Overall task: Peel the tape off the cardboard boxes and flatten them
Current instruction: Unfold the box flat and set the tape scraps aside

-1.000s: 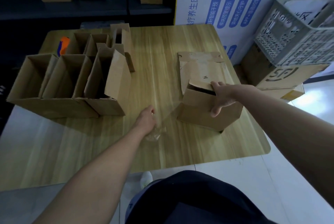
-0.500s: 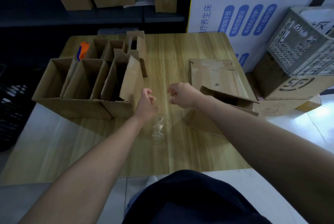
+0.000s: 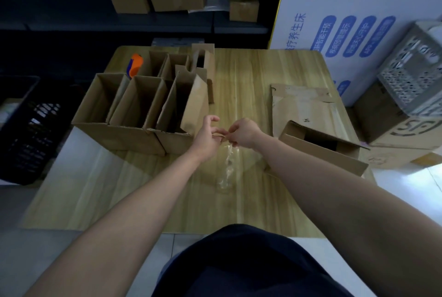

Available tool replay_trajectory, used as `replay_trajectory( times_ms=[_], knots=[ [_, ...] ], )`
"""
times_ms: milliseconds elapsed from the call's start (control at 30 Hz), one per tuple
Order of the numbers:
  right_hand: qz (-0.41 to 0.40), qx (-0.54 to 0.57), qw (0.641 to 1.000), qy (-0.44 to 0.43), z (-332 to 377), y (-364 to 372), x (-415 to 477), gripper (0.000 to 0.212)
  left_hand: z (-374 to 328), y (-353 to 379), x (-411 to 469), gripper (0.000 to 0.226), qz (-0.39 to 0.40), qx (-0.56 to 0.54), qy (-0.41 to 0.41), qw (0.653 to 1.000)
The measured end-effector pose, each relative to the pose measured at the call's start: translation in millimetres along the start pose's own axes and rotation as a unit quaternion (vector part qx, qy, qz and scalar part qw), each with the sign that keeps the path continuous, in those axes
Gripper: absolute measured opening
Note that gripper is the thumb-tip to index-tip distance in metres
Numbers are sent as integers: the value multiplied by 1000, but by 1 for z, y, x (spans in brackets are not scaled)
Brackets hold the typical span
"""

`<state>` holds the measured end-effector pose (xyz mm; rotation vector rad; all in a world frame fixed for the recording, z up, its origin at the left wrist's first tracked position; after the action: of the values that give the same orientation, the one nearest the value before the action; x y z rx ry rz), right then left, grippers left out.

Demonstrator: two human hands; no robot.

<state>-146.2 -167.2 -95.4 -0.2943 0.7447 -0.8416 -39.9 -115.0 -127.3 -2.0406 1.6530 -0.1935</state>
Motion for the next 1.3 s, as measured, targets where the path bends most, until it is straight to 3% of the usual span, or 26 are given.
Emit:
replay_trajectory(
  times_ms=[167,367,633,767,867,967,1200,1300],
  knots=[
    [-24,26,999,1,2,3,3,13,-1,-9,-4,59,9,0,8,1000],
    [-45,-10,999,-14,7,-1,12,21,-15,-15,-5,85,-6,-16,31,999],
    [-98,-63,993,-25,12,-13,17,15,-37,-32,-14,71,-114,75,74,988],
    [-118,-65,991,16,-15,-26,14,24,-63,-65,-6,53,-213,22,124,969],
    [-126,-30,992,-3,-23,-23,14,20,-59,-69,13,31,-141,110,60,982],
    [-118,13,992,-38,-15,-17,14,18,-48,-44,18,30,-58,216,14,975],
    [-106,62,991,-56,-24,-14,7,16,-28,-4,13,16,78,225,-17,971],
    [-53,74,996,-26,-31,-8,7,22,-16,8,8,16,106,210,-30,971]
  ],
)
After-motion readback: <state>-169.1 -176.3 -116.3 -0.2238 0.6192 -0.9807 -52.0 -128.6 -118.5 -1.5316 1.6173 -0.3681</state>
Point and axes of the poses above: each hand's wrist, its own x-axis towards the middle knuckle, its own y-axis out of the palm, z = x × y, the point moved 7 cm from there along x, towards the middle knuckle, and after that the axes turned 13 degrees about x, right-handed, at the moved point
